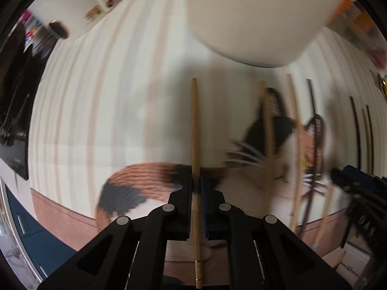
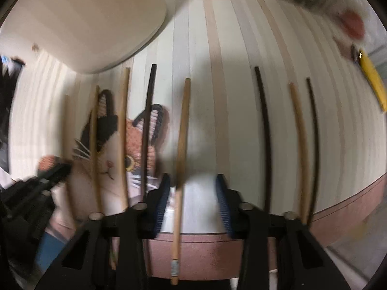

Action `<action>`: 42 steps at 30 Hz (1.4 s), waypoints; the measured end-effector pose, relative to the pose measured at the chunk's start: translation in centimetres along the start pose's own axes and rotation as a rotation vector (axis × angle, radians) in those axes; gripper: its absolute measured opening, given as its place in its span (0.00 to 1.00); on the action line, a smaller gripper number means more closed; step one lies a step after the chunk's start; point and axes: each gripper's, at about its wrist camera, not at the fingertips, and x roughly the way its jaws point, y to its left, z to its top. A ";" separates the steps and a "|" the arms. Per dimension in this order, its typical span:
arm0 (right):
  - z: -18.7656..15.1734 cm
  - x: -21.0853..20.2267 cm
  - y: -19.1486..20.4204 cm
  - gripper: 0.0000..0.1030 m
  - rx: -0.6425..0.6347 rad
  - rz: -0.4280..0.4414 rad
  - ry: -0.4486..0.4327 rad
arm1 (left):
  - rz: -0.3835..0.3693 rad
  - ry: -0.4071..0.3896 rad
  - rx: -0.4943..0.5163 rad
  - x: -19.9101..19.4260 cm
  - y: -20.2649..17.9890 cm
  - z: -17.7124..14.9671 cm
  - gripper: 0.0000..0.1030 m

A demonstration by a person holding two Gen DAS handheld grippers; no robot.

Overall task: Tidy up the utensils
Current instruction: 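Grasp a wooden chopstick with the left tool while the right tool grasps another wooden chopstick, then lift both wooden chopsticks and carry them over the cream holder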

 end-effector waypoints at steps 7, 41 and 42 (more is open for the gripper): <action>-0.8 0.1 -3.3 0.07 -0.001 -0.008 0.035 | 0.004 0.041 -0.051 -0.2 3.4 -0.9 0.04; 4.9 1.1 -0.7 0.08 -0.045 -0.027 0.120 | 0.073 0.088 -0.041 1.3 5.8 6.0 0.06; 4.8 1.2 -0.2 0.08 -0.053 -0.036 0.115 | 0.075 0.089 -0.036 1.3 5.8 6.1 0.06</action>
